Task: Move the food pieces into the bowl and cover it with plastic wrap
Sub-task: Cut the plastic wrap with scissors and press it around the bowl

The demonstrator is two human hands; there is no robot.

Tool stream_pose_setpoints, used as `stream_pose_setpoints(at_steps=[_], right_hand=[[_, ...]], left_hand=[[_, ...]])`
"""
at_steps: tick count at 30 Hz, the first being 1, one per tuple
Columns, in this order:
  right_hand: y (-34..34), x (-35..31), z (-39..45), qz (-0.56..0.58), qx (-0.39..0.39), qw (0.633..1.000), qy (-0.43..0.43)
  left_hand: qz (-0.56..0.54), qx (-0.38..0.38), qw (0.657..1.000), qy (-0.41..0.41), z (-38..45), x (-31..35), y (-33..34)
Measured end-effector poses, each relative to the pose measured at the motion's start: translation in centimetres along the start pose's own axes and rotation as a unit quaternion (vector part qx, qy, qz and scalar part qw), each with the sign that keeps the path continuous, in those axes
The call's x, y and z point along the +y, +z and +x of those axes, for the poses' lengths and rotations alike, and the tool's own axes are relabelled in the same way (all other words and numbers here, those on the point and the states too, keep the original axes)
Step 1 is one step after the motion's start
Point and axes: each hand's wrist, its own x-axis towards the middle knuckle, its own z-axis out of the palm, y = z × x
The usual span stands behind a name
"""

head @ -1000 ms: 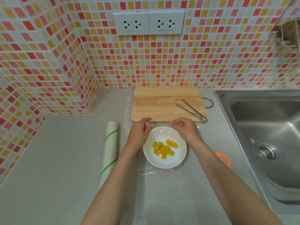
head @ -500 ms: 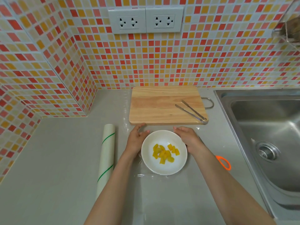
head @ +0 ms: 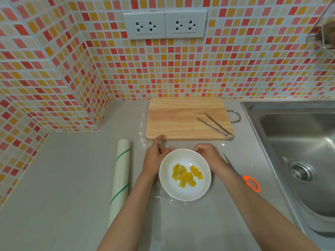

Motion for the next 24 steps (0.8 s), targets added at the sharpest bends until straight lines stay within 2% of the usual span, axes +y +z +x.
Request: stream_pose_setpoints(at_steps=[3, 6, 8, 11, 15, 19, 21, 24], right_hand=[[1.2, 0.5, -0.3, -0.075, 0.024, 0.995, -0.054], [1.8, 0.5, -0.5, -0.145, 0.048, 0.982, -0.107], [1.1, 0.1, -0.7, -0.113, 0.076, 0.986, -0.097], [-0.7, -0.2, -2.0, -0.008, 0.108, 0.992, -0.068], [-1.5, 0.2, -6.9, 0.131, 0.076, 0.986, -0.074], [1.4, 1.5, -11.3, 0.236, 0.006, 0.971, -0.025], [2.8, 1.9, -12.0, 0.253, 0.007, 0.967, -0.012], [4.0, 2.1, -11.4, 0.291, 0.038, 0.956, -0.004]], left_hand=[[0.151, 0.010, 0.986, 0.066, -1.0, -0.4, 0.8], [0.172, 0.026, 0.981, 0.084, -1.6, 0.1, 1.1], [0.116, 0.031, 0.990, 0.068, -1.3, 0.7, 0.1], [0.048, 0.019, 0.997, 0.063, -2.0, 1.7, -2.4], [-0.104, 0.035, 0.993, 0.033, -7.6, 2.0, -4.4], [-0.238, 0.015, 0.970, -0.055, -14.5, 0.3, -1.8], [-0.326, -0.013, 0.939, -0.106, -16.4, -0.1, 0.0], [-0.339, 0.026, 0.934, -0.114, -16.1, 0.2, 1.2]])
